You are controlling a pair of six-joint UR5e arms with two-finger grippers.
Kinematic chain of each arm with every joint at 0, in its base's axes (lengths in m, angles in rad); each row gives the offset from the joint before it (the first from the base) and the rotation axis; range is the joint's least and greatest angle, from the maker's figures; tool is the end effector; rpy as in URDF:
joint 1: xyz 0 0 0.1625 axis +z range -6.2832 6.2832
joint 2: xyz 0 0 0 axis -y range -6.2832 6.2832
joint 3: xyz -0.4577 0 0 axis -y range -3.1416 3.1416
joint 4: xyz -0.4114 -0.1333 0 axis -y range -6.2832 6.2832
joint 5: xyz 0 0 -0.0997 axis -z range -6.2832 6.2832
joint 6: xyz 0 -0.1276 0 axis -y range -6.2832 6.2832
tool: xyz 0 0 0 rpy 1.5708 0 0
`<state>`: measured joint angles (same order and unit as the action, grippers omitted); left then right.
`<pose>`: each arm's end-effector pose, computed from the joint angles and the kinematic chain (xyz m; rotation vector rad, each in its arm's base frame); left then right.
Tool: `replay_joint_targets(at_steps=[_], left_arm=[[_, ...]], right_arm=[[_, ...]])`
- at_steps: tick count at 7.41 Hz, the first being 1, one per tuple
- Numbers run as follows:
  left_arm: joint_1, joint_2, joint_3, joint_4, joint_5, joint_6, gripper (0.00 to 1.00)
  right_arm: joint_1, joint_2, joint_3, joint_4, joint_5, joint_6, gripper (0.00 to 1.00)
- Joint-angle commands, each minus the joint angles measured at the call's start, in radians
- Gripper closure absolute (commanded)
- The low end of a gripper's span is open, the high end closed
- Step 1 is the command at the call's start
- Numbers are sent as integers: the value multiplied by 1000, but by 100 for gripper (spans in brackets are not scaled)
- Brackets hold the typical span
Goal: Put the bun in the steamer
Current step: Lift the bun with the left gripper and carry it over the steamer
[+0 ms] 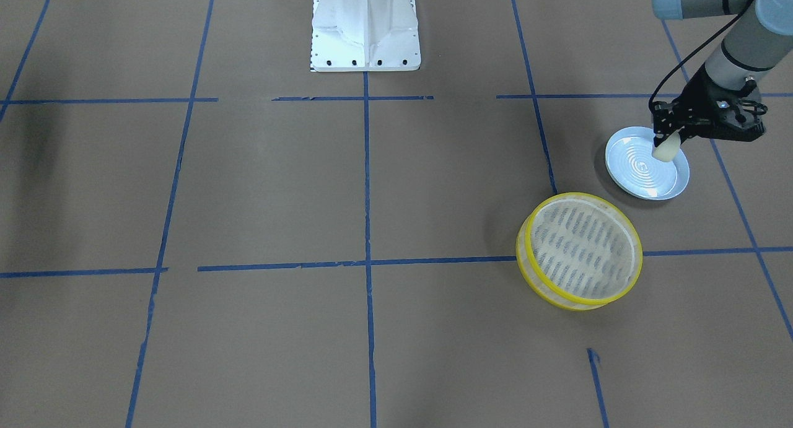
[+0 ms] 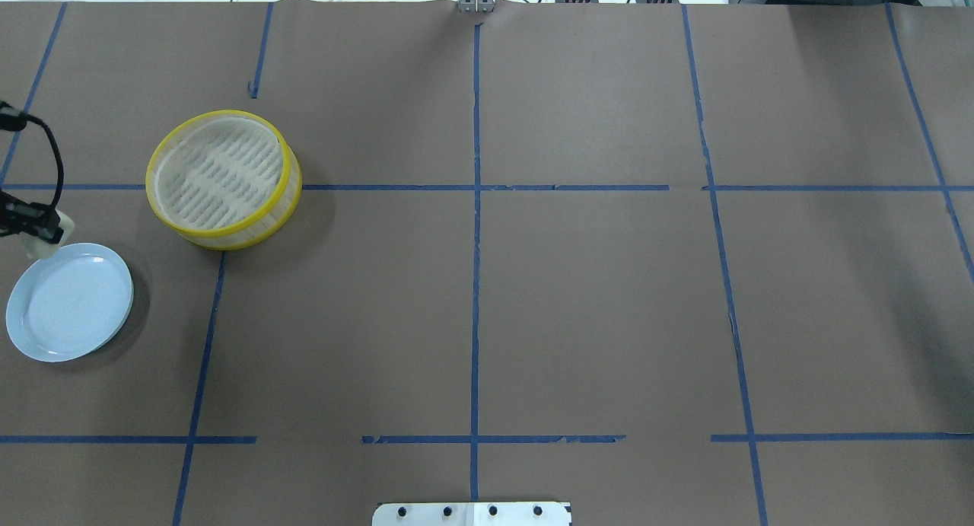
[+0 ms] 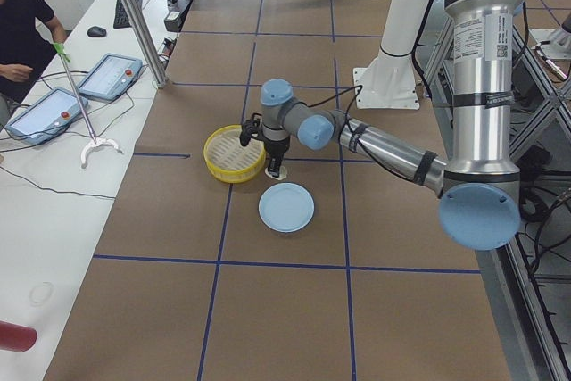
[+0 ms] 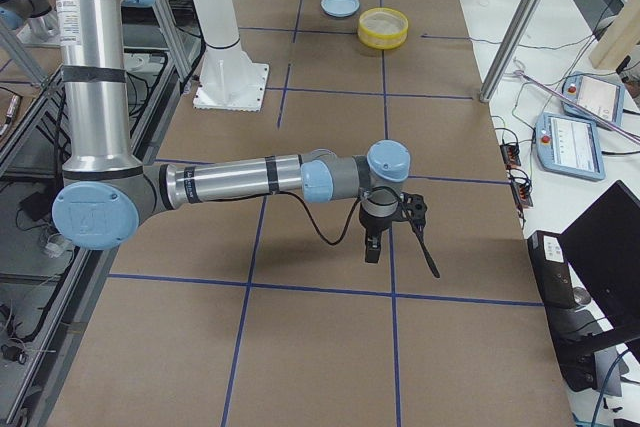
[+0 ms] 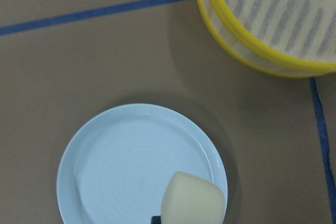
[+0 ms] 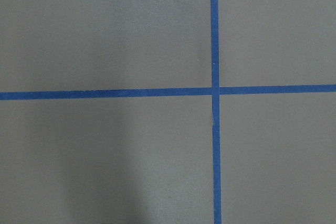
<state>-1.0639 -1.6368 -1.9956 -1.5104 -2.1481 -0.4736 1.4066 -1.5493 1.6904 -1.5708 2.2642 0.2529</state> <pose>0.2008 -0.4927 0.4809 0.1015 0.6986 0.1561 -0.0355 -0.5310 0.6454 -0.0109 -0.7052 0.0361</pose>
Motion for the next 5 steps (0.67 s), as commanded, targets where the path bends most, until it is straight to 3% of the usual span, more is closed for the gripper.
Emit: replay_joint_targets(at_steps=[1,3,5], left_arm=[[-42,-268,35,301,7,76,63],[-38,-331,84,294,-16,49,65],[11,-403,191,193,-61,-66,66]], right_arm=[[0,0,0,0,0,0,0],[0,0,0,0,0,0,0],[0,0,0,0,0,0,0]])
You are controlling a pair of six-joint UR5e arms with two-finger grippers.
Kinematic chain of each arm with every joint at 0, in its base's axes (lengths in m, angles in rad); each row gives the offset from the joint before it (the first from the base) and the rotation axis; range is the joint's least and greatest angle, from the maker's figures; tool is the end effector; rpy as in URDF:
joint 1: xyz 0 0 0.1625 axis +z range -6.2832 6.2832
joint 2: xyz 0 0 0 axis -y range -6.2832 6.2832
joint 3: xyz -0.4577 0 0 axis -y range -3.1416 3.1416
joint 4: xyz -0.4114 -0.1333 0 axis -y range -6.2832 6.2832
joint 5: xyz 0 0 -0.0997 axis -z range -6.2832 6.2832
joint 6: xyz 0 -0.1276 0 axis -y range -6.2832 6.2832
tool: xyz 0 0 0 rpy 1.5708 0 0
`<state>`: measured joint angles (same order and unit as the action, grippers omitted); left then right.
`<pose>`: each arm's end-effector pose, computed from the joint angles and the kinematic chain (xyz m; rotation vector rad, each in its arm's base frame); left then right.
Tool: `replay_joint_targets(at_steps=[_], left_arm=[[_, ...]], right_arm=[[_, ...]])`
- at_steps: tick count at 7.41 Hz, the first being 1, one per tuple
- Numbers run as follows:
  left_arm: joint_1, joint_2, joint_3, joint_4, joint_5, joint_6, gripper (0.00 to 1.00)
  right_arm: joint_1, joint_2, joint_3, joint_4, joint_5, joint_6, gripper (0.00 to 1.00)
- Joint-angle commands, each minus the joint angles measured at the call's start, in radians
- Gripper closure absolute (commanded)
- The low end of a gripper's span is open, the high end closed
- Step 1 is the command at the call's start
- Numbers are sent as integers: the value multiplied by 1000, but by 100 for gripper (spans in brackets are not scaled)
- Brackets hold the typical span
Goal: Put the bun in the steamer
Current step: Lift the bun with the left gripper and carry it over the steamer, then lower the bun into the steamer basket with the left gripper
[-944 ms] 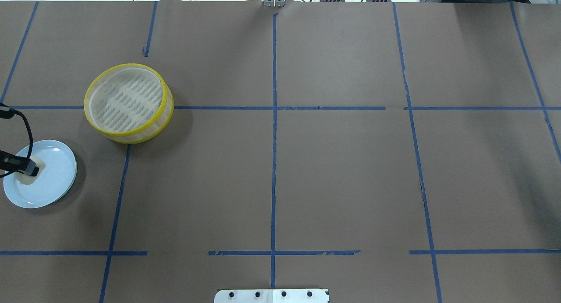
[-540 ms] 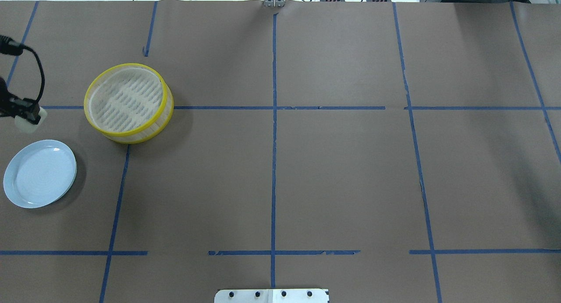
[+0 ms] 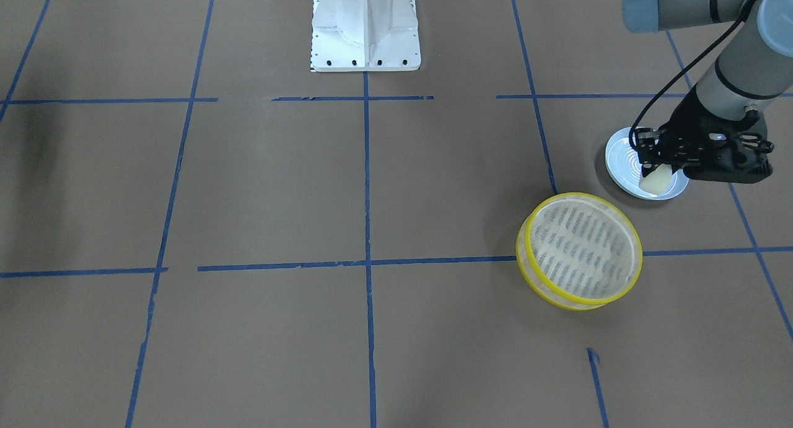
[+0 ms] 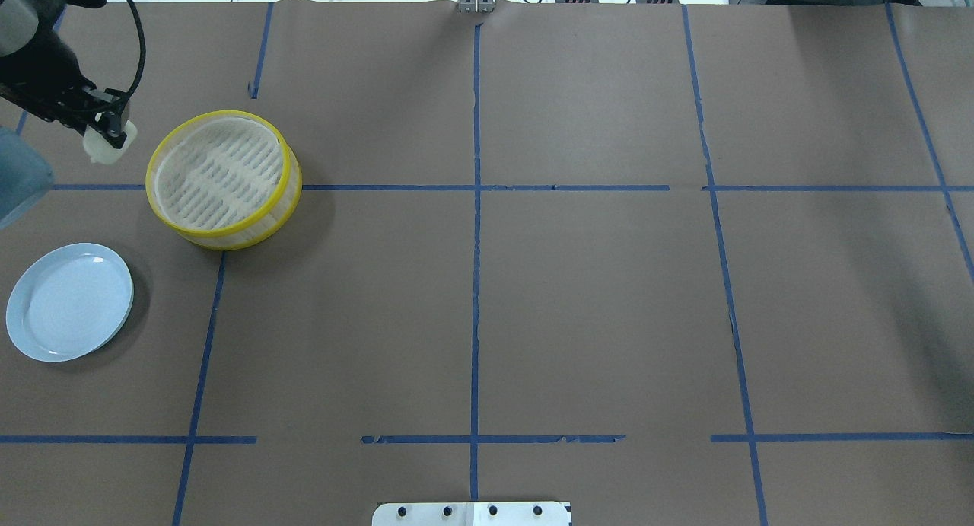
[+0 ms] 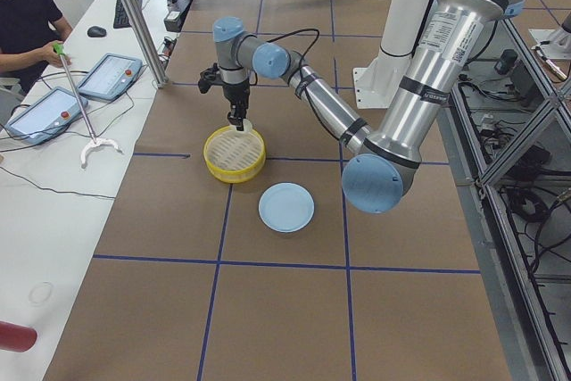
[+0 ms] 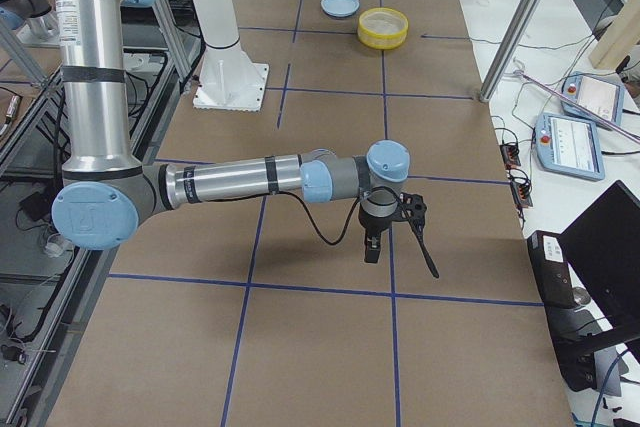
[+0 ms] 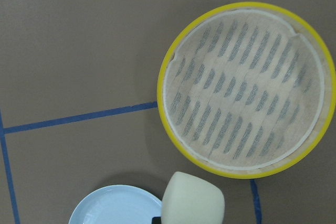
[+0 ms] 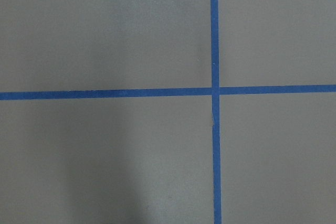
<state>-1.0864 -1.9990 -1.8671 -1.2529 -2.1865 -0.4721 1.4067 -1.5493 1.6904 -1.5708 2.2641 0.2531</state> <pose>0.2410 -0.5861 0.3625 0.0701 0.7202 0.1369 -0.0355 -0.5310 0.6454 -0.0109 -0.7051 0.0364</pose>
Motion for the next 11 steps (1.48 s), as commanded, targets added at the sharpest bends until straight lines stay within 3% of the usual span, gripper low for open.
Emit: replay_joint_targets(at_steps=[1,3,5,7,11], left_arm=[[75,-41,118,-170,-22,-135,66],[101,-41,242,-351,-21,-203,66],[106,-40,293,-375,-15,-203,67],[126,-37,368,-485,-13,-252,67],[174,-27,420,-553,-9,-310,66]], right_arm=[[0,0,0,0,0,0,0],[0,0,0,0,0,0,0],[0,0,0,0,0,0,0],[0,0,0,0,0,0,0],[0,0,0,0,0,0,0]])
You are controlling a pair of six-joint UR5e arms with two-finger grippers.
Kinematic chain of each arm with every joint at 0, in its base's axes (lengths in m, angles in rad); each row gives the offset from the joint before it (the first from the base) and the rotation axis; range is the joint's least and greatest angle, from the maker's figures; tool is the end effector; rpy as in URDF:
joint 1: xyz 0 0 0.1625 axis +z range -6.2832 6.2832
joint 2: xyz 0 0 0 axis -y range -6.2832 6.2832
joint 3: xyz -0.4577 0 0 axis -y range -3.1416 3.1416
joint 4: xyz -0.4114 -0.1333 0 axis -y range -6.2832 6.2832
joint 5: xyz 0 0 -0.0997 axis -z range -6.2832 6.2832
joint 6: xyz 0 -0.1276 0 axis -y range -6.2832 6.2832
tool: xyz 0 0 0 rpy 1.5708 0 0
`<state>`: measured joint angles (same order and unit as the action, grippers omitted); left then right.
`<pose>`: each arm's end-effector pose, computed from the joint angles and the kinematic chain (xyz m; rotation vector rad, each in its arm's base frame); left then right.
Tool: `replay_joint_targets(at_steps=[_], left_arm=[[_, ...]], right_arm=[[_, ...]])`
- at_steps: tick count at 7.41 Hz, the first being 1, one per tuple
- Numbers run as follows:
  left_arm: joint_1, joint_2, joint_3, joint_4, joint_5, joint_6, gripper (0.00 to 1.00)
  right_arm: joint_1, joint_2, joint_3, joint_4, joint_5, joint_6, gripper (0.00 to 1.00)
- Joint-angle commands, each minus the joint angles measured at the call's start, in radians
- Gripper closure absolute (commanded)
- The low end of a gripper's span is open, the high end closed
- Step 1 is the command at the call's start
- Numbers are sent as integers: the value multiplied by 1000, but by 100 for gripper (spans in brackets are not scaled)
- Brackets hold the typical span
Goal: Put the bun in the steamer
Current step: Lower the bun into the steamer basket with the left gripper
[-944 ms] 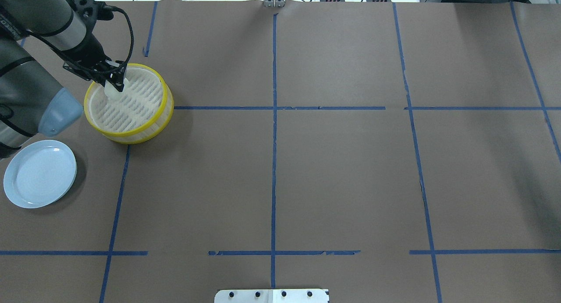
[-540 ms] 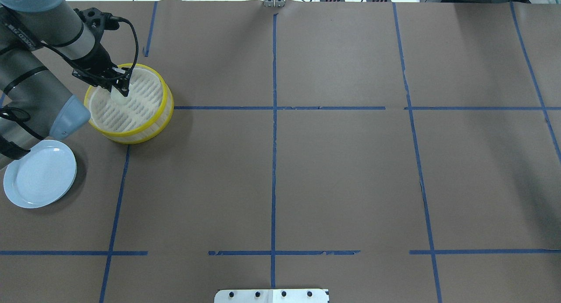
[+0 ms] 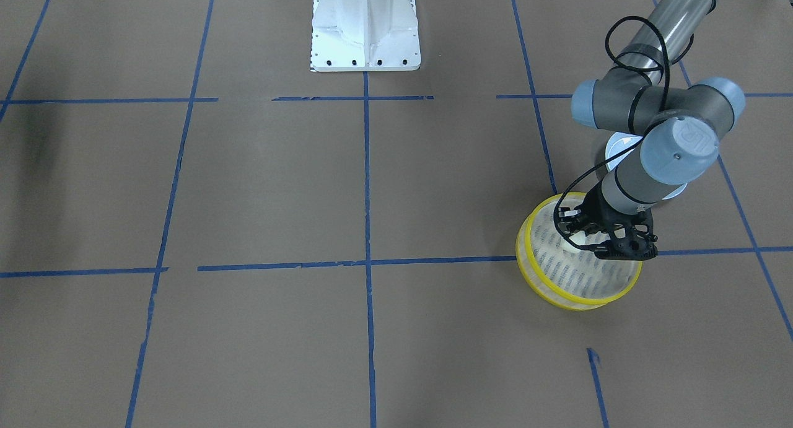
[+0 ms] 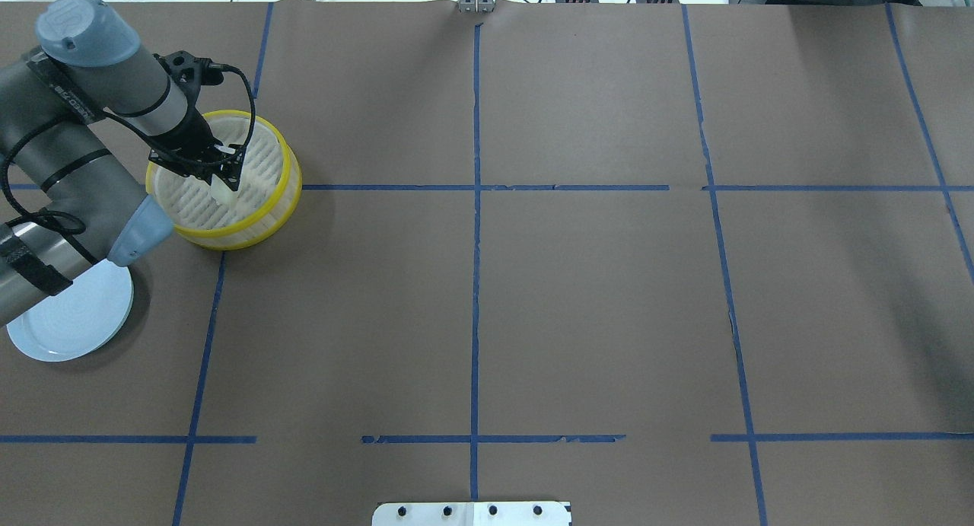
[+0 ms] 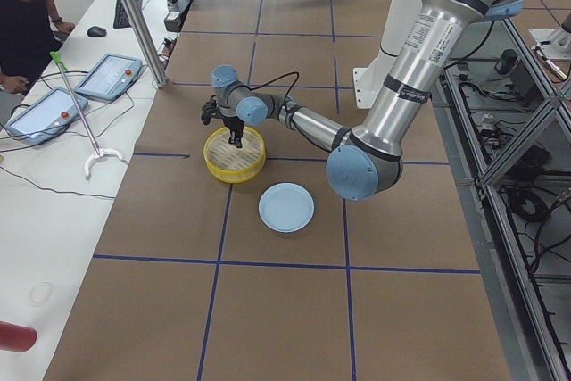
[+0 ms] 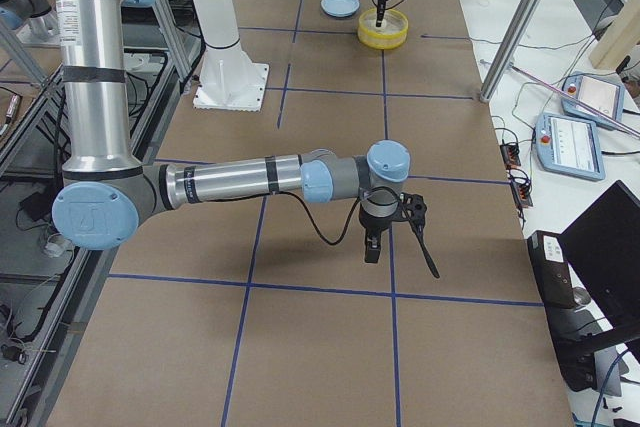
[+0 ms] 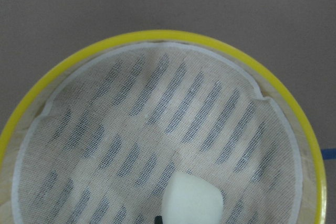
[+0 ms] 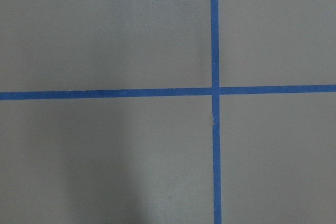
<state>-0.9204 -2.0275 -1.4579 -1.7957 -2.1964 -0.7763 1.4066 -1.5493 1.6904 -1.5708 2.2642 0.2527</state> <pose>0.3947 -0.6155 0.4681 0.0176 0.8189 0.0591 -0.0355 -0.5310 0.6454 -0.0108 -0.7052 0.0359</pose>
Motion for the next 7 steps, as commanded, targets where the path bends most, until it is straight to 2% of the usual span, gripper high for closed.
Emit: replay_joint_targets(at_steps=[1,2,3,4,5,6,7], left_arm=[[8,0,11,-10,1,-6,66],[8,-2,11,-10,1,-5,65],[8,-2,8,-10,1,-4,58],[8,-2,7,-10,1,-8,29],[8,-2,5,-10,1,-24,6],[8,-2,2,-10,1,-53,0],[8,-3,-1,-10,1,-69,0]], right_arm=[[0,0,0,0,0,0,0],[0,0,0,0,0,0,0],[0,0,0,0,0,0,0],[0,0,0,0,0,0,0],[0,0,0,0,0,0,0],[0,0,0,0,0,0,0],[0,0,0,0,0,0,0]])
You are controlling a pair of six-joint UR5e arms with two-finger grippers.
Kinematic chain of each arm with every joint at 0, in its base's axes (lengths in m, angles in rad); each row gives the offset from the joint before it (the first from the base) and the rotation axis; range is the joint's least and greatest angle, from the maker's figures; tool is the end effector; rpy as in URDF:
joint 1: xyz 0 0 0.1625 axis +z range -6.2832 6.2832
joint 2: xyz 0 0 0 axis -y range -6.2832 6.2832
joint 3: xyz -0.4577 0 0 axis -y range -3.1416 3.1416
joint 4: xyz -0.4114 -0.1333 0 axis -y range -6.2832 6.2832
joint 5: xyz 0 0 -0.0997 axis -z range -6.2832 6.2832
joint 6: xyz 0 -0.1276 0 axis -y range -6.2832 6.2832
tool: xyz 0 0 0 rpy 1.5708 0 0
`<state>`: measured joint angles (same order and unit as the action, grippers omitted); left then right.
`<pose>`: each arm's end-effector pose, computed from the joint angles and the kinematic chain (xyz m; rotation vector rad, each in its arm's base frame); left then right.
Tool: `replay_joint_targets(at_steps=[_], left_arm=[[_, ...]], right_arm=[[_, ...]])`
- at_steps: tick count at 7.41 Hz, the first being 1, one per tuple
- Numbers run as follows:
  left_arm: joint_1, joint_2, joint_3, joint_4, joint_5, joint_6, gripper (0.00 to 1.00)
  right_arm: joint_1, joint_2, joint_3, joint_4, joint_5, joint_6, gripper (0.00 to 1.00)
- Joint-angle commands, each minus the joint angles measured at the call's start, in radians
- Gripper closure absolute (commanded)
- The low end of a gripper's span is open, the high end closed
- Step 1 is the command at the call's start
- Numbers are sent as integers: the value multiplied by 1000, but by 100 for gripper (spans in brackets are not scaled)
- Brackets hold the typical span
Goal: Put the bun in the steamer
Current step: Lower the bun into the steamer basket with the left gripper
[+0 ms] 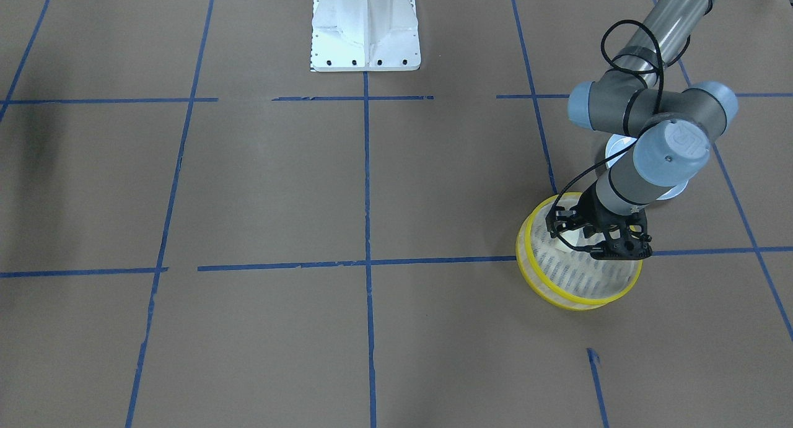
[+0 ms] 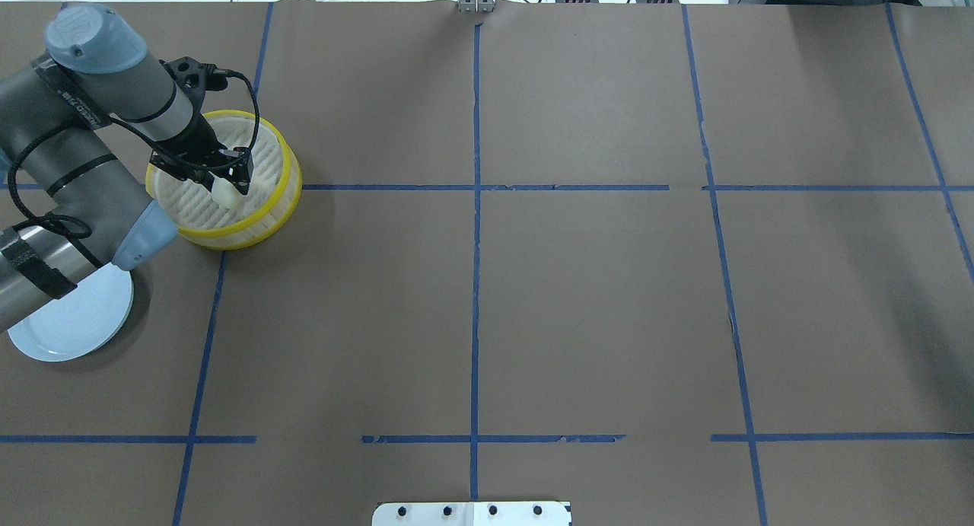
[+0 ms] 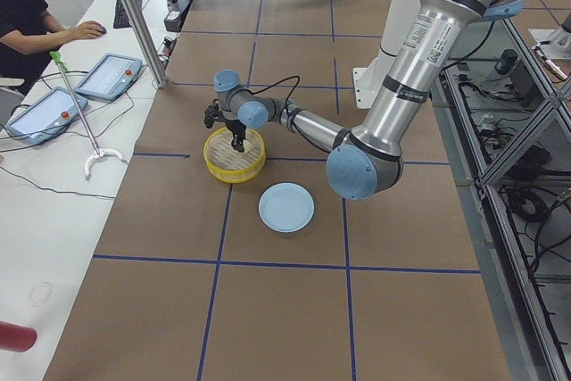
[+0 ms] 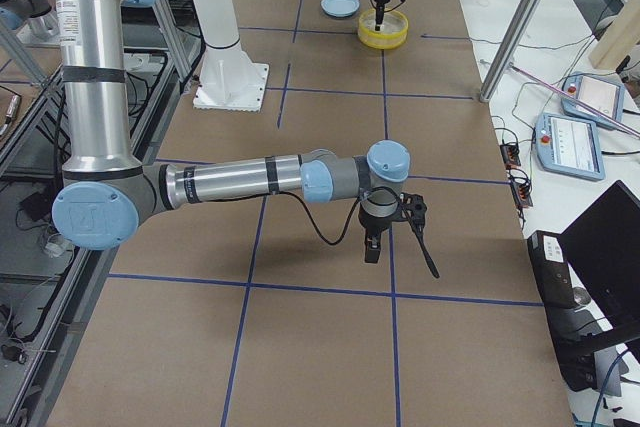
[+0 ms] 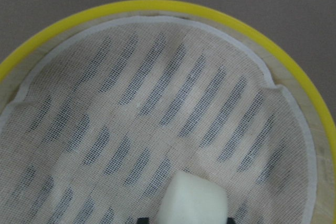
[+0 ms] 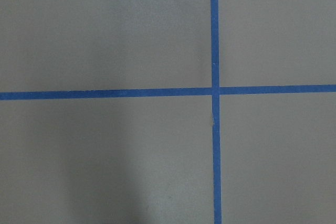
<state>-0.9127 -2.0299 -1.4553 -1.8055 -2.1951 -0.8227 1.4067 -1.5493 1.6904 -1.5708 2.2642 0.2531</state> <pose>0.4002 -0.6137 0.4664 0.0036 0.8238 0.0253 -0.0355 -0.5310 0.6454 -0.0109 -0.7052 0.0364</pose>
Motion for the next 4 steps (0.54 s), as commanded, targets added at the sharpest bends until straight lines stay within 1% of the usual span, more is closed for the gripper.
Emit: replay_joint_targets(at_steps=[1,2,3,4], left_arm=[[0,-1,-8,0,0,-24,0],[0,-1,-16,0,0,-24,0],[-6,3,-57,5,5,-24,0],[-49,5,-115,15,2,-20,0]], right_arm=[[0,0,0,0,0,0,0],[0,0,0,0,0,0,0],[0,0,0,0,0,0,0],[0,0,0,0,0,0,0]])
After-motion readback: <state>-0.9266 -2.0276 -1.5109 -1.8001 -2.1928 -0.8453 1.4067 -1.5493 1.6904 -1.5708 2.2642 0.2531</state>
